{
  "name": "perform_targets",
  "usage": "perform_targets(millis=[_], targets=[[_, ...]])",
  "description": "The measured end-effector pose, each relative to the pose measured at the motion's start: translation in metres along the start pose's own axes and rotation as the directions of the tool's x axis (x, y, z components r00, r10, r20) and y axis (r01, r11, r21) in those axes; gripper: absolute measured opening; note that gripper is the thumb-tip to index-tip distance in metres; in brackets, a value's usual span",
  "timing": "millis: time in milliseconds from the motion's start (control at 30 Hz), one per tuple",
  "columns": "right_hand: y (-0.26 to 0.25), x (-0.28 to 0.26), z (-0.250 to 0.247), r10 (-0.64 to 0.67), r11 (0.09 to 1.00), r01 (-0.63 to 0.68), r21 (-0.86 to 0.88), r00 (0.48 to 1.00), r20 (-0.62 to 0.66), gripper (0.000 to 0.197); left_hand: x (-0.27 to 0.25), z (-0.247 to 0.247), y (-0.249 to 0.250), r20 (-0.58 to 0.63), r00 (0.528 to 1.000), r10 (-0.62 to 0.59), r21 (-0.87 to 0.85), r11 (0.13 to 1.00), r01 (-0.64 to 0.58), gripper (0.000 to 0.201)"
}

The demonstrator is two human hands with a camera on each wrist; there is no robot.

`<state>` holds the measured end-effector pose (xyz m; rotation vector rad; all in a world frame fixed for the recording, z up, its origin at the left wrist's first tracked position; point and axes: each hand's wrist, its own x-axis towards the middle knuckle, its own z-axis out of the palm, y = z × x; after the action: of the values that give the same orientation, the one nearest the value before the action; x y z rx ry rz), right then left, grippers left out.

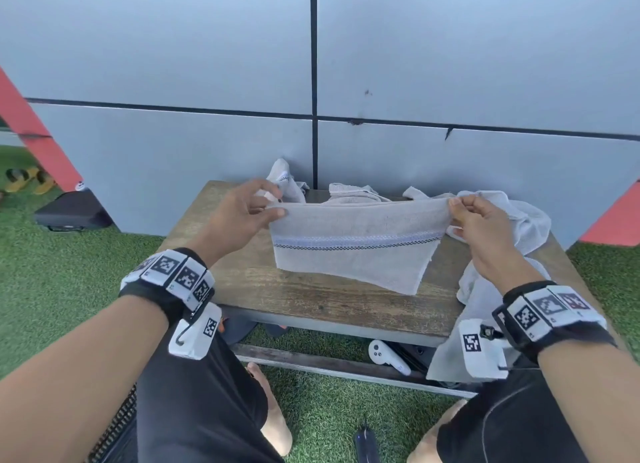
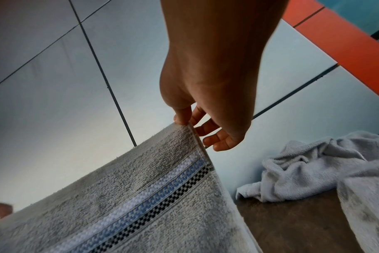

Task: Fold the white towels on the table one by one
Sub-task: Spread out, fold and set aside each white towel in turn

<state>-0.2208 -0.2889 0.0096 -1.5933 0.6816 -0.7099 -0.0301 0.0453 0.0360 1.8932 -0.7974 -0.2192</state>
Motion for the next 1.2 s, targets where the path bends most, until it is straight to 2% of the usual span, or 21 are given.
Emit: perform_targets(millis=[67, 167, 333, 433, 567, 633, 700, 767, 833, 933, 1000, 1067, 1133, 1200], targets=[[-0.015, 0.007, 0.001, -0.040, 0.999, 0.040, -0.035, 0.999, 0.000, 0.016, 0.012, -0.010, 0.011, -0.046, 0.999, -0.015, 0.018, 1.000, 0.016, 0.017], [-0.042, 0.021, 0.003, -0.109, 0.992, 0.107, -0.070, 0.994, -0.021, 0.017, 0.032, -0.023, 0.034, -0.111, 0.992, 0.057, 0.123, 0.991, -0.043, 0.011], [-0.087, 0.038, 0.007, -0.216, 0.972, 0.215, -0.099, 0.976, -0.005, 0.015, 0.060, -0.043, 0.062, -0.215, 0.969, 0.119, 0.115, 0.989, -0.095, 0.012], [-0.103, 0.036, 0.010, -0.285, 0.954, 0.282, -0.100, 0.958, -0.013, 0.016, 0.063, -0.048, 0.069, -0.264, 0.952, 0.152, 0.114, 0.986, -0.126, 0.009], [-0.097, 0.010, 0.006, -0.348, 0.937, 0.349, 0.009, 0.937, -0.026, 0.014, 0.044, -0.038, 0.066, -0.295, 0.937, 0.190, 0.093, 0.981, -0.169, 0.008], [-0.074, -0.007, 0.000, -0.286, 0.957, 0.287, -0.036, 0.958, 0.029, 0.017, 0.025, -0.030, 0.049, -0.231, 0.964, 0.134, 0.050, 0.991, -0.125, 0.005], [-0.044, -0.024, -0.010, -0.141, 0.983, 0.157, -0.098, 0.978, 0.155, 0.020, 0.002, -0.022, 0.023, -0.104, 0.994, 0.023, 0.025, 0.999, -0.021, 0.007], [-0.013, -0.042, -0.022, 0.050, 0.984, 0.007, -0.175, 0.948, 0.315, 0.019, -0.022, -0.014, -0.007, 0.062, 0.991, -0.121, 0.053, 0.992, 0.118, 0.008], [0.009, -0.059, -0.030, 0.209, 0.956, -0.094, -0.277, 0.882, 0.421, 0.016, -0.044, -0.004, -0.034, 0.240, 0.943, -0.232, 0.113, 0.971, 0.210, 0.004], [0.041, -0.073, -0.032, 0.340, 0.900, -0.139, -0.413, 0.816, 0.467, 0.017, -0.067, 0.011, -0.061, 0.461, 0.835, -0.302, 0.204, 0.951, 0.231, 0.007], [0.054, -0.077, -0.030, 0.391, 0.862, -0.136, -0.488, 0.792, 0.469, 0.019, -0.071, 0.016, -0.072, 0.495, 0.799, -0.343, 0.264, 0.935, 0.238, 0.004], [0.061, -0.076, -0.028, 0.421, 0.829, -0.140, -0.542, 0.794, 0.439, 0.019, -0.067, 0.019, -0.079, 0.488, 0.789, -0.373, 0.288, 0.922, 0.258, 0.008], [0.063, -0.071, -0.024, 0.410, 0.819, -0.142, -0.556, 0.823, 0.393, 0.020, -0.058, 0.022, -0.079, 0.456, 0.802, -0.386, 0.279, 0.918, 0.284, 0.011], [0.064, -0.062, -0.020, 0.369, 0.824, -0.141, -0.549, 0.869, 0.331, 0.019, -0.045, 0.026, -0.077, 0.371, 0.850, -0.375, 0.290, 0.916, 0.278, 0.013]])
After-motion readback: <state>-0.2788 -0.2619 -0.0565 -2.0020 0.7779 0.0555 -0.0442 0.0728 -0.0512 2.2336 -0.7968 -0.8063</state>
